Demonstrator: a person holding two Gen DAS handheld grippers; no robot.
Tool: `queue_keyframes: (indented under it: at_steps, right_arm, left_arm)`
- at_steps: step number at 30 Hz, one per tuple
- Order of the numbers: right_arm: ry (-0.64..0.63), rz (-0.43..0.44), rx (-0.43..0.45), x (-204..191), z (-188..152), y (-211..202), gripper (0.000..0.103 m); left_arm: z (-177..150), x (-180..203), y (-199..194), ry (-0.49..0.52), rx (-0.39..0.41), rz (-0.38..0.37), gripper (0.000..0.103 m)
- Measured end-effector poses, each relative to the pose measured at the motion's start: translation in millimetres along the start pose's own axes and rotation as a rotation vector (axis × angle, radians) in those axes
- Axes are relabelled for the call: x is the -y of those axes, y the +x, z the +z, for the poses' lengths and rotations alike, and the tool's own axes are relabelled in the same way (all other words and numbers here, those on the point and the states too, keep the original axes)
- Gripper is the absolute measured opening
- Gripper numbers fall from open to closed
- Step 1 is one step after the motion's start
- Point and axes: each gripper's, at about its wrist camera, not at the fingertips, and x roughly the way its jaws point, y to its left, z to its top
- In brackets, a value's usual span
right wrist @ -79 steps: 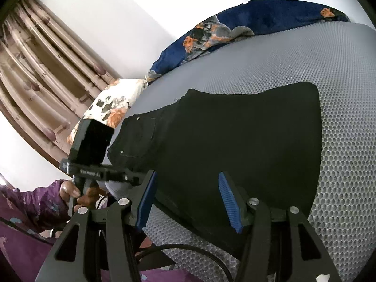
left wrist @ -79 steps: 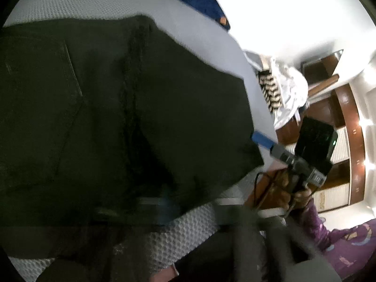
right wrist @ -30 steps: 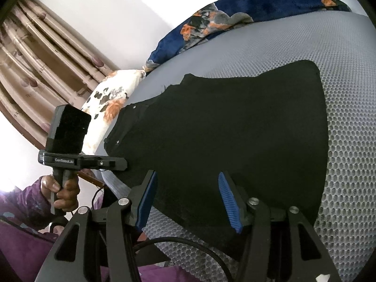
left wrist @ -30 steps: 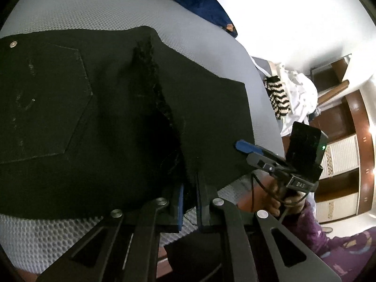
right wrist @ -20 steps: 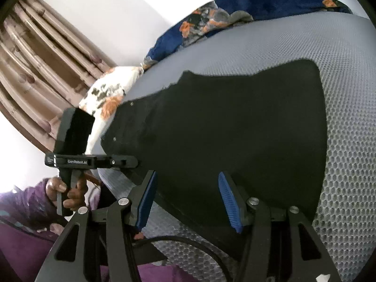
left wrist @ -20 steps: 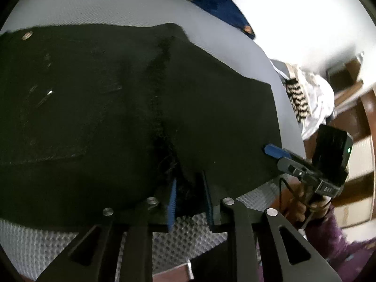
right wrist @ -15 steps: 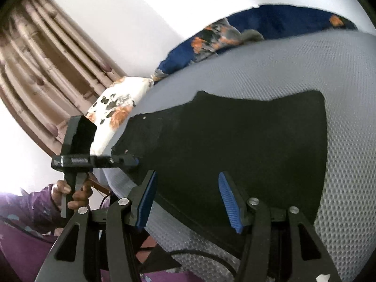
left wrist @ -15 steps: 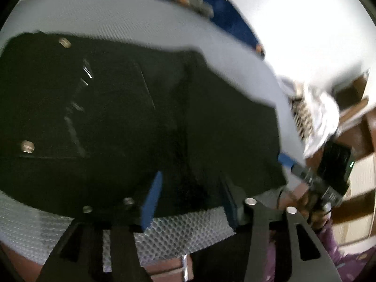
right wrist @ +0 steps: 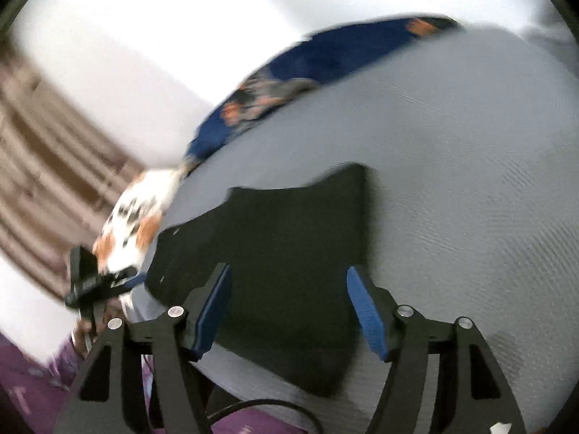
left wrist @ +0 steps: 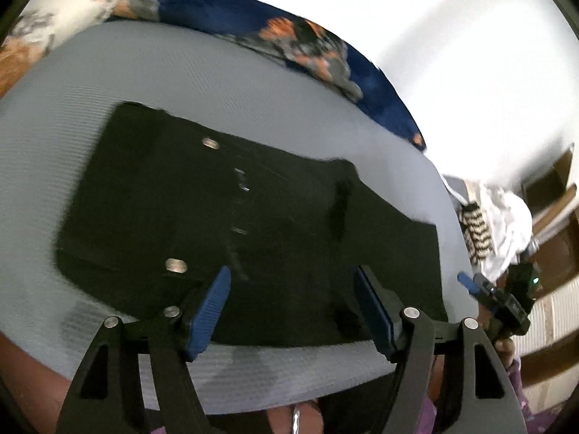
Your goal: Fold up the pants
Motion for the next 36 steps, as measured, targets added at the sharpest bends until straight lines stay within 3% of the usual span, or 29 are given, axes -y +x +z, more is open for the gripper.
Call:
queue_keyframes:
  at_steps: [5, 11, 13, 15, 18, 21, 22, 24, 26, 27, 28, 30, 31, 33, 36]
  right_arm:
    - [0.040, 0.015, 0.038, 6.7, -5.8, -11.9, 0.064]
    - [-0.171, 0.079, -0.031, -78.9, -7.8, 18.6, 0.064]
    - [-0.249, 0.110, -0.065, -108.4, -12.6, 34.3, 0.064]
    - [-0.299, 0.148, -0.099, -133.9, -18.2, 49.7, 0.064]
    - [-0.326, 0.186, -0.146, -155.6, -26.6, 69.2, 0.064]
    - [-0.323, 0.183, -0.182, -164.1, -31.8, 83.3, 0.064]
    - [-0.317, 0.179, -0.192, -164.4, -32.5, 85.0, 0.064]
    - [-0.305, 0.176, -0.207, -167.0, -34.2, 89.8, 0.064]
    - [-0.303, 0.173, -0.209, -170.7, -35.0, 90.2, 0.064]
    - [-0.302, 0.168, -0.214, -173.4, -35.1, 93.1, 0.064]
    - [-0.301, 0.165, -0.218, -175.7, -35.3, 95.1, 0.064]
    - [-0.292, 0.167, -0.229, -182.1, -34.9, 104.4, 0.064]
    - [-0.287, 0.168, -0.231, -183.6, -34.7, 108.0, 0.064]
    - [-0.278, 0.178, -0.233, -189.5, -34.9, 116.3, 0.064]
    - [-0.285, 0.195, -0.239, -198.1, -38.7, 126.0, 0.064]
  left_arm:
    - [0.6, -27.2, -5.6, -0.061, 0.014, 0.055, 0.071]
    - [11.1, -56.2, -35.5, -0.076, 0.123, 0.127, 0.071]
    - [19.7, -74.4, -44.1, -0.087, 0.163, 0.114, 0.078]
    - [31.6, -99.3, -43.0, -0.118, 0.130, 0.021, 0.080]
    - [54.4, -125.7, -34.0, -0.042, 0.072, 0.047, 0.080]
    - [71.7, -148.3, -9.8, -0.001, -0.045, -0.067, 0.080]
    - [75.4, -151.6, -1.4, 0.046, -0.071, -0.072, 0.080]
    - [82.2, -161.3, 22.5, 0.082, -0.144, -0.006, 0.080]
    - [89.7, -168.8, 27.1, 0.078, -0.119, -0.116, 0.080]
    - [92.2, -170.0, 34.2, 0.057, -0.153, -0.189, 0.080]
    - [90.9, -166.0, 43.6, 0.065, -0.197, -0.215, 0.079]
    - [87.8, -145.9, 54.8, 0.175, -0.226, -0.206, 0.078]
    - [88.7, -140.4, 60.5, 0.181, -0.254, -0.226, 0.073]
    - [95.6, -145.4, 70.4, 0.117, -0.274, -0.234, 0.031]
    - [89.9, -146.9, 69.3, 0.075, -0.231, -0.249, 0.029]
